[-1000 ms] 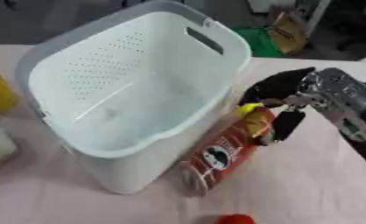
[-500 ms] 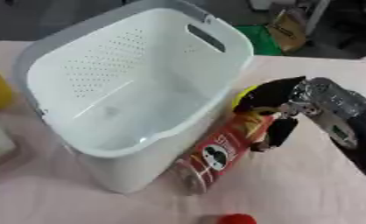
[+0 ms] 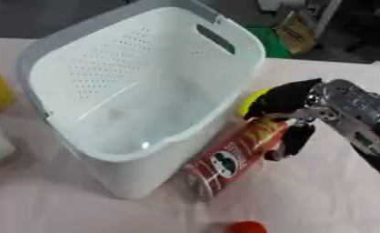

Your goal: Pick up objects on the table and place them in the box.

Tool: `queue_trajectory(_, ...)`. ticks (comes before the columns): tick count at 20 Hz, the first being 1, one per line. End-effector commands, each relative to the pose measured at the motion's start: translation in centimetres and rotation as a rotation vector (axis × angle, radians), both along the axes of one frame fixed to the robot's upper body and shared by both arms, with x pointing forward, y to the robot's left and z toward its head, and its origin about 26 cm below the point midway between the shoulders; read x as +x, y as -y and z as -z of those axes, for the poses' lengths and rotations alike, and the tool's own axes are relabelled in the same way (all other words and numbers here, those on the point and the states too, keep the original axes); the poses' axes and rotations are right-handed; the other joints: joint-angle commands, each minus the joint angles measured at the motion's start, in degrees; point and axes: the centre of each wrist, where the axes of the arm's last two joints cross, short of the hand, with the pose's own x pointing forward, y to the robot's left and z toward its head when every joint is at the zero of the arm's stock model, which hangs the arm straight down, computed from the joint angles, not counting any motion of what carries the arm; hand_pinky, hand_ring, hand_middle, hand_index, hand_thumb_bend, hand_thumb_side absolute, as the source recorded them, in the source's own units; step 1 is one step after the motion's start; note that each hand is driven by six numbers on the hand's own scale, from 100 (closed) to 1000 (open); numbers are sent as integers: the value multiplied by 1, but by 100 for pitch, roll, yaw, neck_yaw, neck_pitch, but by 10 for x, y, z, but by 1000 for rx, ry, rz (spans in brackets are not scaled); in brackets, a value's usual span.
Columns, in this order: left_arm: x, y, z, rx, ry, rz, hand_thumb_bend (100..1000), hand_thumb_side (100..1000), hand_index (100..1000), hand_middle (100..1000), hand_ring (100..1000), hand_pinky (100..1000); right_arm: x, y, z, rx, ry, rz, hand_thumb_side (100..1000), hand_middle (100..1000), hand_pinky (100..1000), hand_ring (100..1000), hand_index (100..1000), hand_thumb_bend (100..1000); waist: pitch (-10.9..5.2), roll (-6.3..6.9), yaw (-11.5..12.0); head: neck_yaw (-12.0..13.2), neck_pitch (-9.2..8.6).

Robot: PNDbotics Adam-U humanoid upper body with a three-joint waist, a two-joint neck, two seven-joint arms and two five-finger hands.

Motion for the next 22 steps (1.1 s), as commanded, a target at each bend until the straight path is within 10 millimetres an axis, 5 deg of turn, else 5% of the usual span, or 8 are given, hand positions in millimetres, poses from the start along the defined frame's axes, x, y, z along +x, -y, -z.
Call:
queue_trajectory(1,-2,-1,-10,25,32,-4,246,1000,879,836,853,811,-5,6,-15,-146,-71,-29,615,941,985,1000,1000,463,-152,13,-18,-15,-26)
queue_trajectory(22,-1,1,-16,14,58,5,244,1000,878,831,853,813,12,-2,4,-292,-79,-36,599,950,988,1000,1000,453,-20,-133,215,-221,-127)
